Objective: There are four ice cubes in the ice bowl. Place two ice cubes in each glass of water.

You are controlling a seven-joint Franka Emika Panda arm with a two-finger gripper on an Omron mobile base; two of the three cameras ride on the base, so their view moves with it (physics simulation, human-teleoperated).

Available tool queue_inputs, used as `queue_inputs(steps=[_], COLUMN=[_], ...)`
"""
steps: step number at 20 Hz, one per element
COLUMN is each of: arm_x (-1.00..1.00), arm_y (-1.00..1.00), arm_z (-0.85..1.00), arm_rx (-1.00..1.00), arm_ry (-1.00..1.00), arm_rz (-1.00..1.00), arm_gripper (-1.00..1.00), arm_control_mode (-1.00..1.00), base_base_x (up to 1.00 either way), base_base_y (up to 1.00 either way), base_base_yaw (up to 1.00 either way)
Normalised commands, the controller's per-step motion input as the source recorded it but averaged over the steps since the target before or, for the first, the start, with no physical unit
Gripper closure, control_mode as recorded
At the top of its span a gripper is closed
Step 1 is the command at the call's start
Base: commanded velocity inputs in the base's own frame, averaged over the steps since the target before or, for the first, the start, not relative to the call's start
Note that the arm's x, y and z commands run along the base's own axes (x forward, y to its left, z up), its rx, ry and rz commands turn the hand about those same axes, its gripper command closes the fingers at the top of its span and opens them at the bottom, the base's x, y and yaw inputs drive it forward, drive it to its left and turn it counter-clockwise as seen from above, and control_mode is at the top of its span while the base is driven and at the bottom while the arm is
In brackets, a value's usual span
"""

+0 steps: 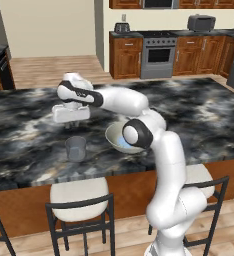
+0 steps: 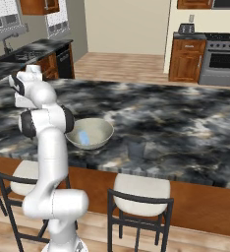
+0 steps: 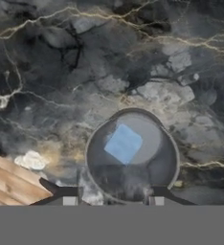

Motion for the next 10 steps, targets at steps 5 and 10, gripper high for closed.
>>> queue_inputs(steps=[5, 10], arm_x=[0.00, 0.00], arm_y=[0.08, -0.02], arm_z=[-0.27, -0.37], arm_rx=[0.00, 0.00], arm_ry=[-0.01, -0.07], arm_rz=[0.00, 0.00], arm_gripper=[1.00, 1.00], arm_control_mode=[-1.00, -1.00], base_base_x=[0.00, 0.00], base_base_y=[0.00, 0.00], base_base_yaw=[0.00, 0.00])
